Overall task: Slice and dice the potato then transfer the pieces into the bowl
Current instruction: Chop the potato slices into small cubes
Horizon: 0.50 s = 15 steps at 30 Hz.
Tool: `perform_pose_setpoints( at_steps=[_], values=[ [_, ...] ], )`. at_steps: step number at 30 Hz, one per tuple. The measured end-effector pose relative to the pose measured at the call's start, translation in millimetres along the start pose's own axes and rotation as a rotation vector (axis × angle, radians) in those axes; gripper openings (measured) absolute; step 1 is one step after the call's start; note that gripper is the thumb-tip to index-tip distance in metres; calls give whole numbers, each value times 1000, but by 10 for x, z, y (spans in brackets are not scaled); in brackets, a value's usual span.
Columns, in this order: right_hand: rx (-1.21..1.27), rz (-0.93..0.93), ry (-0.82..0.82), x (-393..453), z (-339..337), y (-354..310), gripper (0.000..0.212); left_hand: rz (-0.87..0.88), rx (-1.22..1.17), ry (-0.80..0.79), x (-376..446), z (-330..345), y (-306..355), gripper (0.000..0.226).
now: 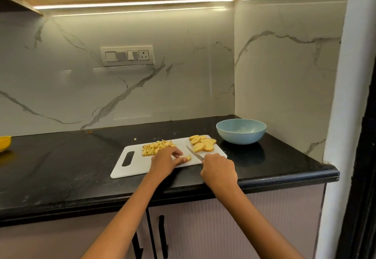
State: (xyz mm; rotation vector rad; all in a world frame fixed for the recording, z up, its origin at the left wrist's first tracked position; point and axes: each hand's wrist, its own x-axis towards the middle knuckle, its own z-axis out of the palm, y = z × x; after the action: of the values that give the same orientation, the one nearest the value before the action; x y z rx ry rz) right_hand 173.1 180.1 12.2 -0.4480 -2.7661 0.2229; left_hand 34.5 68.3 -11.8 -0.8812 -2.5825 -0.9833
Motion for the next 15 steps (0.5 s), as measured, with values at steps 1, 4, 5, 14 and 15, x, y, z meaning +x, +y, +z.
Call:
perform_pose_setpoints(
  at_steps=[1,4,5,14,15],
  values=[
    [-15,-3,-13,-12,-15,-5,25,8,-34,28,-21,3,-11,22],
    [-42,-14,-34,-39,-37,-44,25,18,-66,72,-40,7,-9,17],
    [-46,-19,-36,-42,-38,-62,25,14,-63,79,-40,10,0,16],
    [-50,-29,-15,-43,-27,-224,26,-49,-18,108,12,6,30,14],
    [-30,-10,-11,-46,-25,-216,26,-49,-8,112,10,6,28,15]
  ],
)
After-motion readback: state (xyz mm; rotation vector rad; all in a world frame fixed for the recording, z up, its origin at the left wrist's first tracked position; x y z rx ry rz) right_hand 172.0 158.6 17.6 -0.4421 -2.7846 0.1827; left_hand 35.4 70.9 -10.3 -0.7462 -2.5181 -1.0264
